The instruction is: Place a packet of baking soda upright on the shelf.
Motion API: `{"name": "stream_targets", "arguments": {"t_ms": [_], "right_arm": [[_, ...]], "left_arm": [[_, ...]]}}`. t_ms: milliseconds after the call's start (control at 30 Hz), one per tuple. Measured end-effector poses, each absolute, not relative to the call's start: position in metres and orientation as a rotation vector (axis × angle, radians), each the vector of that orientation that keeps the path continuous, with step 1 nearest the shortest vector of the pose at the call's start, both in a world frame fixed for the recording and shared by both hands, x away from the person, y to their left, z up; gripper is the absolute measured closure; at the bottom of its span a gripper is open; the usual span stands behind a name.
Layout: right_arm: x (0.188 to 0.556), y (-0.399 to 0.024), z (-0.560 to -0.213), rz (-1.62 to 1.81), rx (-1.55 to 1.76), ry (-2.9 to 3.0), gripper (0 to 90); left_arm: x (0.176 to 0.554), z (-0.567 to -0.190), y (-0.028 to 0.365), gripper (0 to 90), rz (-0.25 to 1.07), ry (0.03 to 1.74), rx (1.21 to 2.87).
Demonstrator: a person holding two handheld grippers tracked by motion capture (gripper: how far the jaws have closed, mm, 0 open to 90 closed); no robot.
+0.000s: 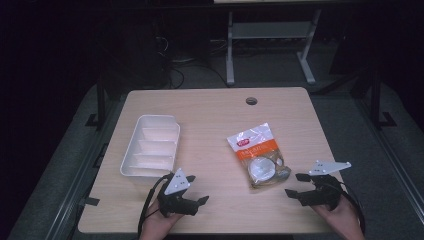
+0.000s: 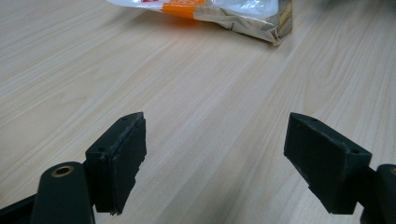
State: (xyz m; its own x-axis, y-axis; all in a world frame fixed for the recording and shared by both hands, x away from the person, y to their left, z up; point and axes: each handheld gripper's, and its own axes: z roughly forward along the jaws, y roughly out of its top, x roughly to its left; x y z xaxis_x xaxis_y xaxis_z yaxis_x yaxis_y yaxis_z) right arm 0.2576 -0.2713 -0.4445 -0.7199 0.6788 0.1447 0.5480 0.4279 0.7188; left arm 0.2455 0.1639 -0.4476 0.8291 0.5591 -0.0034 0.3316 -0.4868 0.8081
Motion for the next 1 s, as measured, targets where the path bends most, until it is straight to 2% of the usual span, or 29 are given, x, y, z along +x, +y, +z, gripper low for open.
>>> {"name": "stream_targets", "arguments": {"t_ms": [233,533,1000], "right_arm": [[0.259,-0.272,-0.440,1.179,1.081,2.499,25.5],[0.285,-0.272,-0.430,1.204,1.096,2.515,23.5],[0.347,-0.253,-0.421,1.116,1.106,2.581,24.8]], "left_arm": [[0.245,-0.447,0.164,19.9,0.324,0.655,2.105],[0.246,-0.449,0.162,19.7,0.325,0.662,2.112],[0.246,-0.448,0.164,19.5,0.325,0.656,2.107]]}}
